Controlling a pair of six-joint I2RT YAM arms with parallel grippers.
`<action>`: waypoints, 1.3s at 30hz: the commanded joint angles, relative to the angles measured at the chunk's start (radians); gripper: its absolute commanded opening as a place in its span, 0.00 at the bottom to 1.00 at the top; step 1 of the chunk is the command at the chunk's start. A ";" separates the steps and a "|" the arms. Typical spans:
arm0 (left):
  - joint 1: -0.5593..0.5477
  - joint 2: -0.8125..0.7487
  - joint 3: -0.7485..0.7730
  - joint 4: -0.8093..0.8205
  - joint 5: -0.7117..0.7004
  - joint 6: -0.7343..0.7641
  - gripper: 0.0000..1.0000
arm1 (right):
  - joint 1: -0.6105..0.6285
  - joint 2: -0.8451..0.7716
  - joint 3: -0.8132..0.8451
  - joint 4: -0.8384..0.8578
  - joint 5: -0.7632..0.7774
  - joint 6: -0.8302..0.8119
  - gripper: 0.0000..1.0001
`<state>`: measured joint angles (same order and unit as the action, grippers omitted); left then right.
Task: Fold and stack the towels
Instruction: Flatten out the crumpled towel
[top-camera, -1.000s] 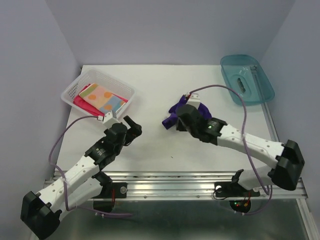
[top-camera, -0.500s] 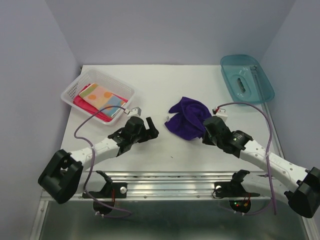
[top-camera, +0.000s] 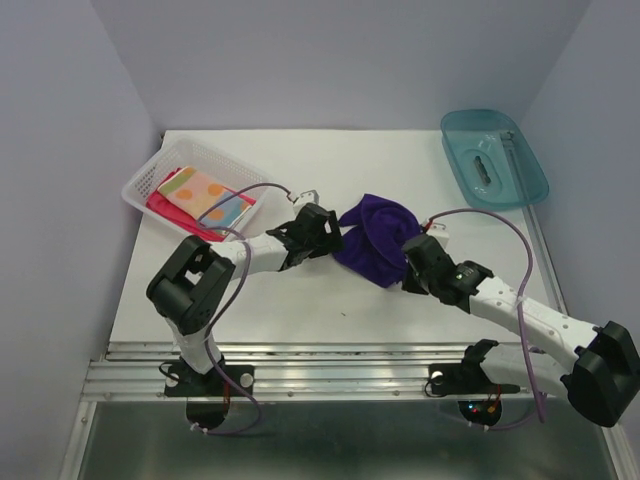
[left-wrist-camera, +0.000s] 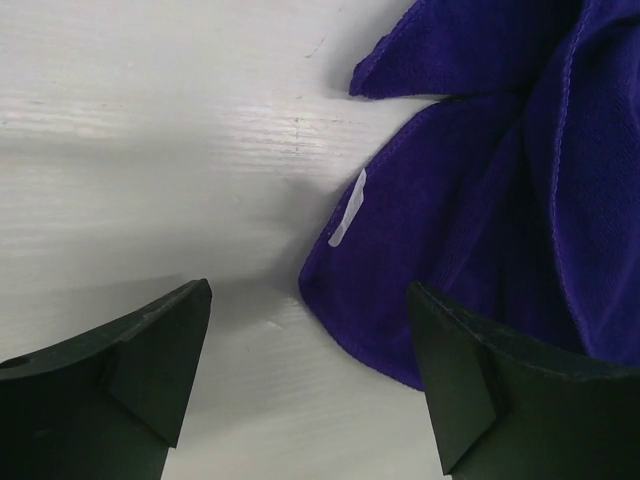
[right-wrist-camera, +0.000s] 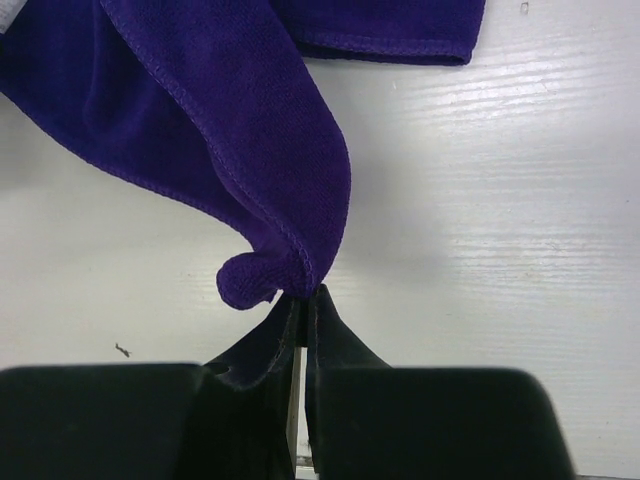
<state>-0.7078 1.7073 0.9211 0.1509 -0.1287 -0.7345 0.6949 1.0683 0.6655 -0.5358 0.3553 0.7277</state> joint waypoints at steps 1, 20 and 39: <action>-0.036 0.058 0.076 -0.080 -0.046 0.024 0.89 | -0.020 -0.008 -0.026 0.071 -0.009 -0.013 0.01; -0.108 0.243 0.324 -0.341 -0.302 -0.042 0.00 | -0.044 -0.045 -0.029 0.103 -0.044 -0.043 0.01; -0.127 -0.643 0.399 -0.186 -0.431 0.187 0.00 | -0.043 -0.197 0.624 0.175 -0.196 -0.215 0.01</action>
<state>-0.8261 1.1042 1.2049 -0.0864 -0.5301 -0.6472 0.6548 0.8574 1.0634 -0.4320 0.1913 0.5945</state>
